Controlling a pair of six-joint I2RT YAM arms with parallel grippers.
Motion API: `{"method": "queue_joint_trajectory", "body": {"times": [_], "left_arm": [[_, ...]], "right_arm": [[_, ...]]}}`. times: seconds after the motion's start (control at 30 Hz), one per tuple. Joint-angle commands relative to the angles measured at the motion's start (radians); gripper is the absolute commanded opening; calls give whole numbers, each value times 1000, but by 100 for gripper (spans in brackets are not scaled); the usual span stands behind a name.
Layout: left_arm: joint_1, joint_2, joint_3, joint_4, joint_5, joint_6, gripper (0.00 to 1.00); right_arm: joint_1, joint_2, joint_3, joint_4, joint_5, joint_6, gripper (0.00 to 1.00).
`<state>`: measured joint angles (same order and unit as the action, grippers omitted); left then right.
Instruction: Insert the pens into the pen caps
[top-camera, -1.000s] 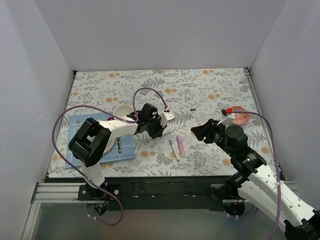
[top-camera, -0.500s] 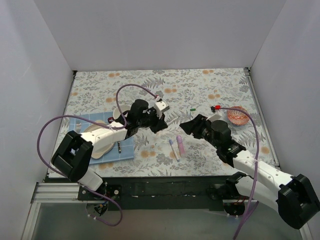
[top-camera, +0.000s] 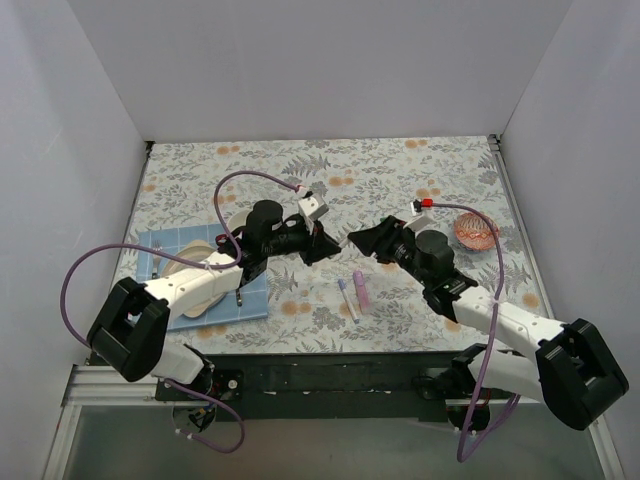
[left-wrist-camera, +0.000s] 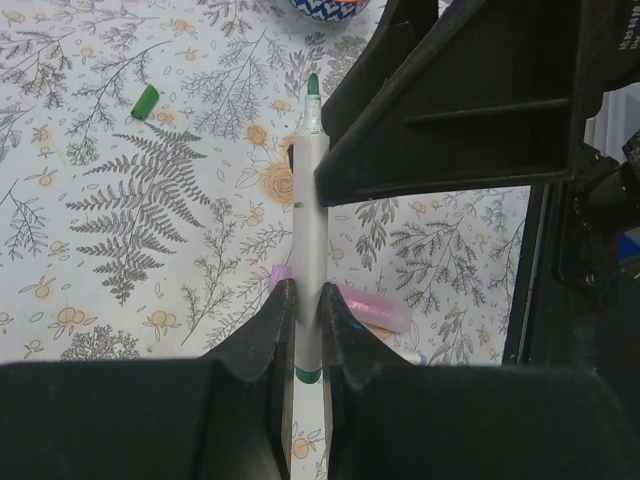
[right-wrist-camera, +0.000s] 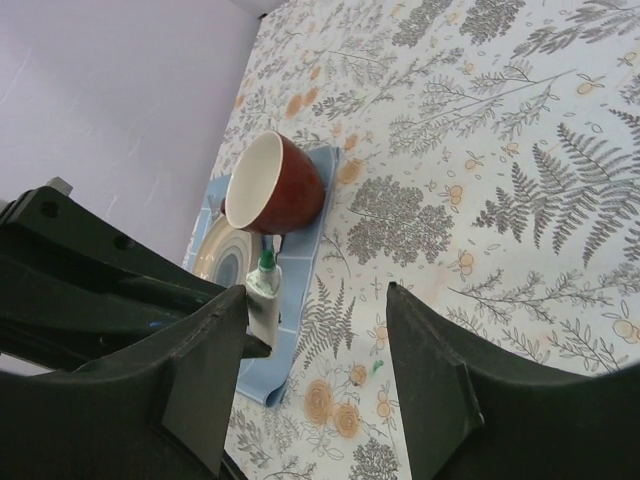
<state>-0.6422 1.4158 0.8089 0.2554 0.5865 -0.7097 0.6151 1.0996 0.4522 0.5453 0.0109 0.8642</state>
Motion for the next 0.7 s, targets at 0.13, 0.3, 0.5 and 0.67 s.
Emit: {"method": "queue_joint_trajectory", "body": {"times": [0.13, 0.3, 0.5, 0.67], "left_arm": [[-5, -46, -8, 77, 75, -45, 0], [-4, -51, -20, 113, 82, -66, 0], [-4, -37, 18, 50, 187, -41, 40], [-4, -32, 22, 36, 239, -45, 40]], "right_arm": [[-5, 65, 91, 179, -98, -7, 57], [-5, 98, 95, 225, -164, 16, 24], [-6, 89, 105, 281, -244, 24, 1], [-5, 92, 135, 294, -330, 19, 1]]}}
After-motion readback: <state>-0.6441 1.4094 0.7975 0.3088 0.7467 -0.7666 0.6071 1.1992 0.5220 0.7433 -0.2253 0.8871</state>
